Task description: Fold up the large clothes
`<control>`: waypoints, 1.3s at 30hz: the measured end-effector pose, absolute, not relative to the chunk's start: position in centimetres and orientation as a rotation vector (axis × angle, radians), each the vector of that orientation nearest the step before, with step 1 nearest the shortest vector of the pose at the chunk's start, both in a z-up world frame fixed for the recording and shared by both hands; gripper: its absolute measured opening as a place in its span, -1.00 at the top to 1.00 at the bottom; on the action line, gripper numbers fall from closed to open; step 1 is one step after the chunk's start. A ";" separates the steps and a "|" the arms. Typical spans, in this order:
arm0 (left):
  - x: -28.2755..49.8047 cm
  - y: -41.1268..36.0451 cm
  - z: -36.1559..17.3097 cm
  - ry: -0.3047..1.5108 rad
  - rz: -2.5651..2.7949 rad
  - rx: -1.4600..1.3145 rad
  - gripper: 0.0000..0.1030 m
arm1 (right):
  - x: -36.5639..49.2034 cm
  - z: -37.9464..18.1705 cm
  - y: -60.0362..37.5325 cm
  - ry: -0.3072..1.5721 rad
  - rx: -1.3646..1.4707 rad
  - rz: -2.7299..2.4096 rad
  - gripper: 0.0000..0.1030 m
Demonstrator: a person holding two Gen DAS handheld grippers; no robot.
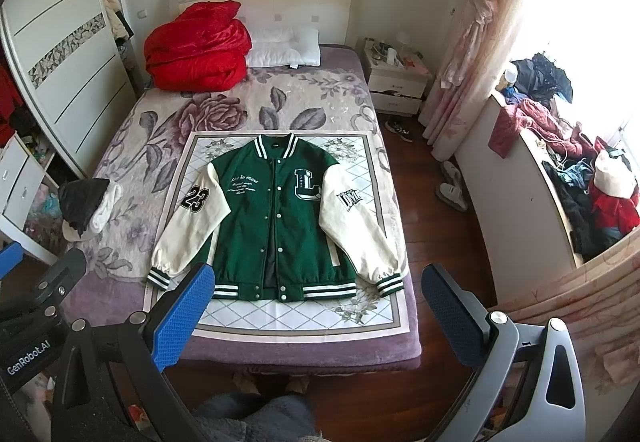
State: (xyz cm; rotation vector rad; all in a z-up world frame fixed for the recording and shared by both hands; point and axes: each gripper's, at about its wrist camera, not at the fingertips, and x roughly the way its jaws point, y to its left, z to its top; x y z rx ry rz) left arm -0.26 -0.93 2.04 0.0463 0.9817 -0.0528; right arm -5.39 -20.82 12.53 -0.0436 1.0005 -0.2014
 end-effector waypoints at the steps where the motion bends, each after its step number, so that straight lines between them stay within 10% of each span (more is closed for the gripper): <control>1: -0.2 -0.9 2.2 0.981 -0.053 0.047 -1.00 | -5.4 12.5 -20.7 1.000 -0.045 -0.203 -1.00; 39: -0.4 -1.2 1.9 0.974 -0.050 0.043 -1.00 | -4.9 14.5 -19.4 0.988 -0.051 -0.204 -1.00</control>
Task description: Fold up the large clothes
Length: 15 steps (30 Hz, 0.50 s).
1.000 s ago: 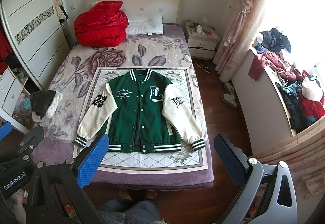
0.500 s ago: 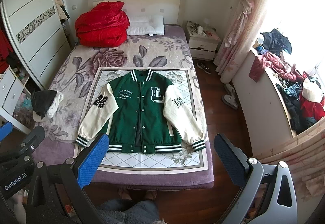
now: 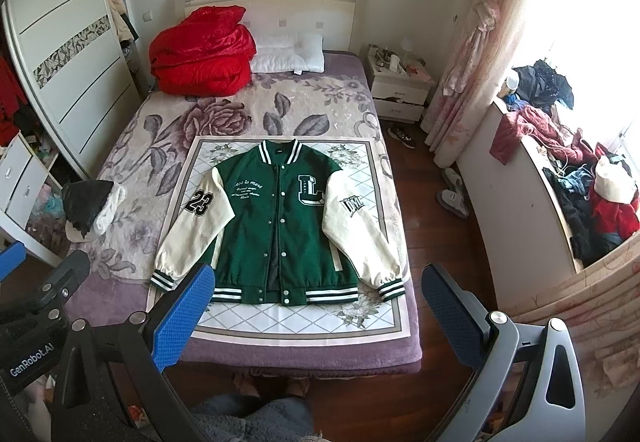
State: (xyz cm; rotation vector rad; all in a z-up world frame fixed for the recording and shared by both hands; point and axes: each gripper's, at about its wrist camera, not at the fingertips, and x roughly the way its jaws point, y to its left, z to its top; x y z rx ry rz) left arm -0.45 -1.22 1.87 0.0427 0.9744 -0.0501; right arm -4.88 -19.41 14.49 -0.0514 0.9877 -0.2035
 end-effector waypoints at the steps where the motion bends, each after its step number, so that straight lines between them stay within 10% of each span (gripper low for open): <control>1: -0.4 -1.2 1.9 0.975 -0.051 0.042 -1.00 | -4.8 14.6 -19.3 0.987 -0.052 -0.204 -1.00; 15: -0.5 -1.2 2.0 0.971 -0.051 0.039 -1.00 | -4.6 15.6 -18.7 0.982 -0.053 -0.205 -1.00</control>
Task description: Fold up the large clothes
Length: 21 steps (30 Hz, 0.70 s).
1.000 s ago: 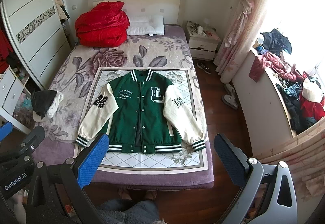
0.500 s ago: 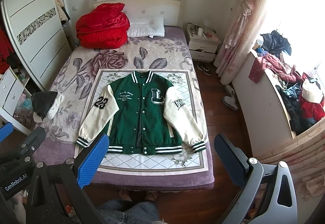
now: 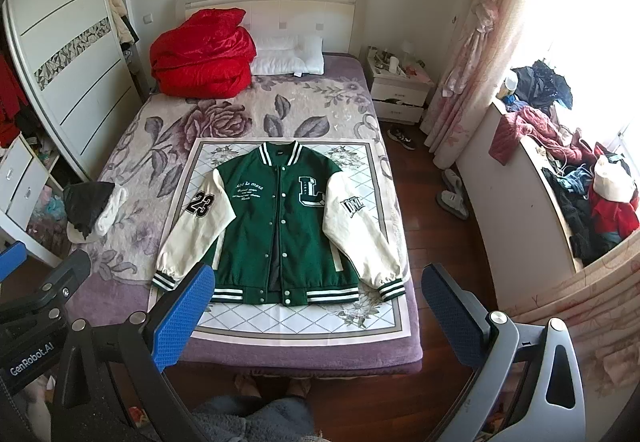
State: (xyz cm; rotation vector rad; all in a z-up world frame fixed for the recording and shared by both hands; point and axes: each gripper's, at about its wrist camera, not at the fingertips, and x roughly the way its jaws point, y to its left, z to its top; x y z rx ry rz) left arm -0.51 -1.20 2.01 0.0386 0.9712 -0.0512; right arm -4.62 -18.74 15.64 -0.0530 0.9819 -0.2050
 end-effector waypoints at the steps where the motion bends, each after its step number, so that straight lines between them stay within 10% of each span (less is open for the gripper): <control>1: -0.5 -1.3 2.2 0.970 -0.050 0.039 -1.00 | -4.5 17.2 -18.3 0.982 -0.052 -0.204 -1.00; 21: 3.4 -1.5 2.0 0.926 0.013 0.050 -1.00 | -2.7 16.3 -19.1 1.001 -0.003 -0.231 -1.00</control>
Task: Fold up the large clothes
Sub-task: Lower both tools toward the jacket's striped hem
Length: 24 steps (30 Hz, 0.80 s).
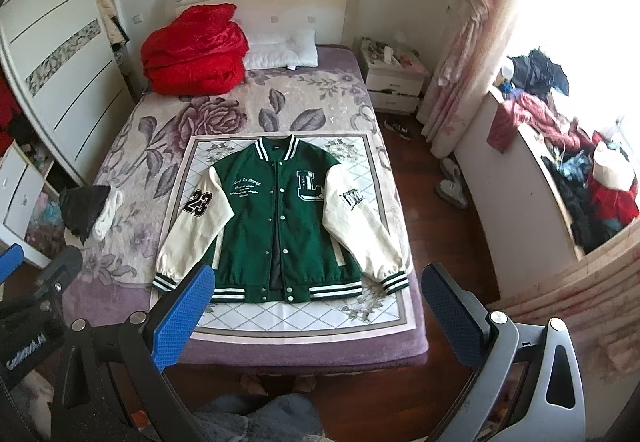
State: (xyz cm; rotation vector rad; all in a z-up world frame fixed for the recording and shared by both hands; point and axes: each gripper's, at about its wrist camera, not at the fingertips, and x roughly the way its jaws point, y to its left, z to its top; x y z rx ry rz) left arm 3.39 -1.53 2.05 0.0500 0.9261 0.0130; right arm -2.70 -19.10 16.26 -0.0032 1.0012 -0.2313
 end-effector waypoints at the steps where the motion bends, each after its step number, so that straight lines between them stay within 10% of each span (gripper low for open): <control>1: 4.5 -1.5 1.5 0.913 0.034 0.058 -1.00 | -2.3 15.4 -19.6 0.999 0.008 -0.241 -1.00; 10: 13.3 -1.6 -10.3 0.969 0.116 0.185 -1.00 | 3.7 1.9 -27.8 1.097 0.186 -0.410 -0.98; 19: 20.4 -3.7 -30.9 1.162 0.222 0.317 -1.00 | 12.0 -24.7 -36.8 1.354 0.360 -0.397 -0.89; 24: 24.2 -4.1 -45.3 1.298 0.256 0.357 -1.00 | 17.9 -40.4 -37.5 1.501 0.318 -0.346 -0.41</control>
